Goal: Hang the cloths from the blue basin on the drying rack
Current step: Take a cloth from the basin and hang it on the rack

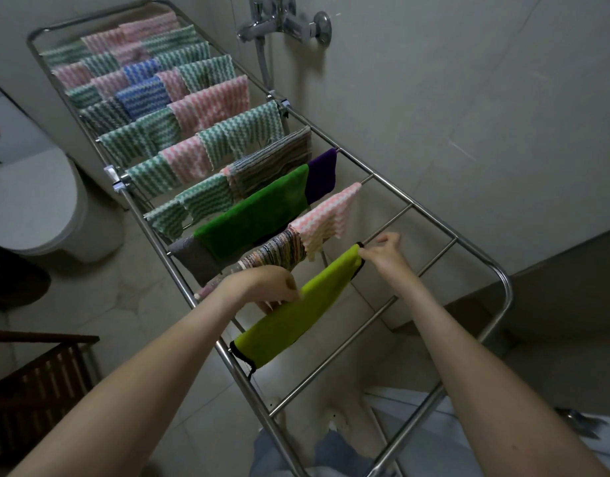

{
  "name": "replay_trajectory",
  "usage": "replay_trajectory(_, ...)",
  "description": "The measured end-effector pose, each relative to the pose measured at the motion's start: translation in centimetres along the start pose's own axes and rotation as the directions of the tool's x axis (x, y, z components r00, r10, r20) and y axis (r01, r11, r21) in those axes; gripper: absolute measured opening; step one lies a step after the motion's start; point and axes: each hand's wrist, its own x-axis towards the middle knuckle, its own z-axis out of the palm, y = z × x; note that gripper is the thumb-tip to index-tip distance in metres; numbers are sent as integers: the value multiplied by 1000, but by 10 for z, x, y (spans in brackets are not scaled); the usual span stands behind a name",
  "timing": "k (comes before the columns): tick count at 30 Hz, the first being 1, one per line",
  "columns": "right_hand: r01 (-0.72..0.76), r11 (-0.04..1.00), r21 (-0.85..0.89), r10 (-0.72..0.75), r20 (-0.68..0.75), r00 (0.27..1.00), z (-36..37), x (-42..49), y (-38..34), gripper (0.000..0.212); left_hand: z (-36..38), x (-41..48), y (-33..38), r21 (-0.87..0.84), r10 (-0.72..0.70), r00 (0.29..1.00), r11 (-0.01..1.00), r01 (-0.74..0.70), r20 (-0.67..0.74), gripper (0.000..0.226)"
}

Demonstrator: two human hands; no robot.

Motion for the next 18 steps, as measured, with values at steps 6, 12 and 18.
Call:
replay_trajectory(6, 195, 980, -50, -199, -81, 977, -5, 3, -15, 26, 6, -1, 1, 102, 23, 1000, 995, -20, -20, 31)
replay_trajectory(12, 280, 787, -549, -353, -28, 935, 3, 8, -13, 11, 9, -4, -6, 56, 15, 996, 998, -10, -92, 22)
replay_trajectory(18, 508, 560, -654, -370, 351, 860, 11, -3, -18, 25, 12, -12, -5, 2, -45, 988, 999, 46, -151, 30)
